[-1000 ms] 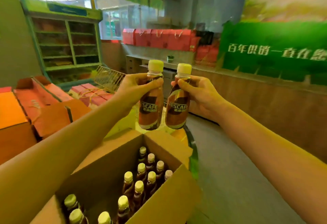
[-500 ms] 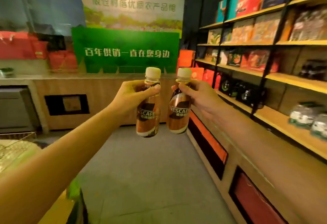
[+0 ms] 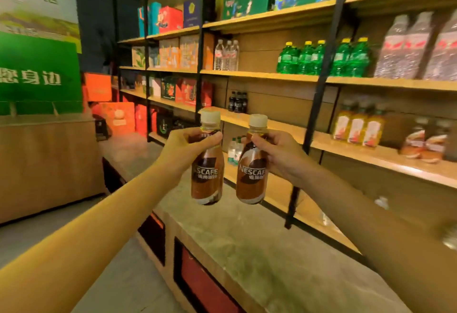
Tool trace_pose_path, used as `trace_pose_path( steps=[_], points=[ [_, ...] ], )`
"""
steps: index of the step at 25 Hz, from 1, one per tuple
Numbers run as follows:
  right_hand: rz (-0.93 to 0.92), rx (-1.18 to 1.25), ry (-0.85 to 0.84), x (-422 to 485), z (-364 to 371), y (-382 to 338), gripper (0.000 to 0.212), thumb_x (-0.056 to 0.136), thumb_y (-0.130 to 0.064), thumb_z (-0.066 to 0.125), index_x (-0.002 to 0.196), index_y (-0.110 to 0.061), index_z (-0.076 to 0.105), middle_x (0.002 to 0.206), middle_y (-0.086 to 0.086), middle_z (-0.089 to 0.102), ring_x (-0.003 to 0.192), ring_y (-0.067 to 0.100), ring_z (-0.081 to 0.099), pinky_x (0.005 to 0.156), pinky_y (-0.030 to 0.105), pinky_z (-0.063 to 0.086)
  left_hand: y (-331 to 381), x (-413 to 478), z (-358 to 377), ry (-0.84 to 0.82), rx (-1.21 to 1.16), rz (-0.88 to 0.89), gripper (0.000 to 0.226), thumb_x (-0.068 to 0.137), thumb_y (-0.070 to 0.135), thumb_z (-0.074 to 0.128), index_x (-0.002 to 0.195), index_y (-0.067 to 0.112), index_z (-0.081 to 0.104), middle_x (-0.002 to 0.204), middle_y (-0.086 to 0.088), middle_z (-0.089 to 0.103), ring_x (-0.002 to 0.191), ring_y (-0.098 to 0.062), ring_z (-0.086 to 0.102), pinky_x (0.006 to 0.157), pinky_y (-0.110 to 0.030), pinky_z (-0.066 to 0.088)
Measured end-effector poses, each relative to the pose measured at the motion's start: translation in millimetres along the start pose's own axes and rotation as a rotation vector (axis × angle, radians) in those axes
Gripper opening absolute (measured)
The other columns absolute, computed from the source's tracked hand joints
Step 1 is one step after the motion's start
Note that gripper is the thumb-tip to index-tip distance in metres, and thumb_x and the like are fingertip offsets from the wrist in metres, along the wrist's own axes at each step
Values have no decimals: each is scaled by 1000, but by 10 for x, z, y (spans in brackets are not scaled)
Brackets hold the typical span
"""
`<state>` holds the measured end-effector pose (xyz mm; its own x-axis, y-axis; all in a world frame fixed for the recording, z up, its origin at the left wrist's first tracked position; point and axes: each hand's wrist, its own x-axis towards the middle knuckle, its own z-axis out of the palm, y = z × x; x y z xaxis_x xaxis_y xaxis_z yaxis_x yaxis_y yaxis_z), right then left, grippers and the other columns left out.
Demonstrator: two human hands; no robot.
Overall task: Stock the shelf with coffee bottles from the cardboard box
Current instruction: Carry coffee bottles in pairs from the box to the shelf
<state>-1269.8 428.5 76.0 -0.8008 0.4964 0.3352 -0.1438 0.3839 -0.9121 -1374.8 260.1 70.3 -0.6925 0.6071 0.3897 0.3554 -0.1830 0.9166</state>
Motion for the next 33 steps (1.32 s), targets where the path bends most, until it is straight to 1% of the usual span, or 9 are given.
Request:
trace_pose_path(
  steps=[4,8,11,15,17,19,24,29,33],
  points=[
    [51,-76,162,-80,-1201,275,14,93,-22,54,99,-16,66,98,-1,70,97,16,65,85,28,52,-74,509,1285,-176,-53,-15,13,81,28,66,92,20,68,85,5,69,76,-3,64,66,-21,47],
    [87,-136,319,-220,-2111,513,15,93,-20,53,101,-14,65,101,4,69,93,14,65,81,25,53,-134,867,2375,-311,-160,-39,4,81,25,67,83,26,65,82,11,66,75,0,59,61,-18,42],
    [93,-170,430,-278,-2715,688,10,92,-19,55,96,-19,64,106,10,69,93,16,65,84,28,52,-206,1122,3077,-417,-203,-15,8,80,25,69,86,21,68,82,6,68,69,0,64,54,-15,49],
    [120,-263,534,-194,-3342,840,11,93,-19,52,96,-17,63,95,0,68,85,8,64,78,18,53,-306,1561,3819,-557,-242,-11,30,79,27,70,104,12,67,100,-1,68,91,-14,64,64,-19,49],
    [147,-307,606,-72,-3605,886,12,94,-17,50,99,-14,61,89,-4,65,80,4,61,70,10,52,-320,1809,4128,-615,-269,-6,22,79,24,70,98,14,65,88,4,67,80,-6,62,54,-10,49],
    [144,-331,661,84,-3839,960,11,94,-15,50,100,-14,60,90,-2,63,83,9,60,67,10,51,-342,2062,4414,-670,-275,10,18,80,23,70,95,15,65,78,10,63,70,1,57,45,-6,44],
    [140,-295,756,386,-4288,1176,10,94,-16,50,97,-18,59,94,1,66,87,14,64,77,21,53,-440,2581,5004,-741,-318,-16,11,77,24,72,83,24,63,83,7,66,78,-10,62,67,-24,49],
    [137,-241,833,627,-4707,1406,18,93,-19,52,108,-11,59,107,12,66,100,25,65,91,35,52,-477,2874,5510,-723,-305,-26,31,78,28,72,105,15,65,94,3,64,83,-14,61,75,-31,51],
    [126,-197,849,796,-5032,1558,15,93,-20,53,105,-15,59,99,4,68,93,18,66,83,30,53,-501,3013,5884,-678,-306,-67,41,79,27,72,115,12,60,97,1,60,85,-16,58,79,-34,49]
  ],
)
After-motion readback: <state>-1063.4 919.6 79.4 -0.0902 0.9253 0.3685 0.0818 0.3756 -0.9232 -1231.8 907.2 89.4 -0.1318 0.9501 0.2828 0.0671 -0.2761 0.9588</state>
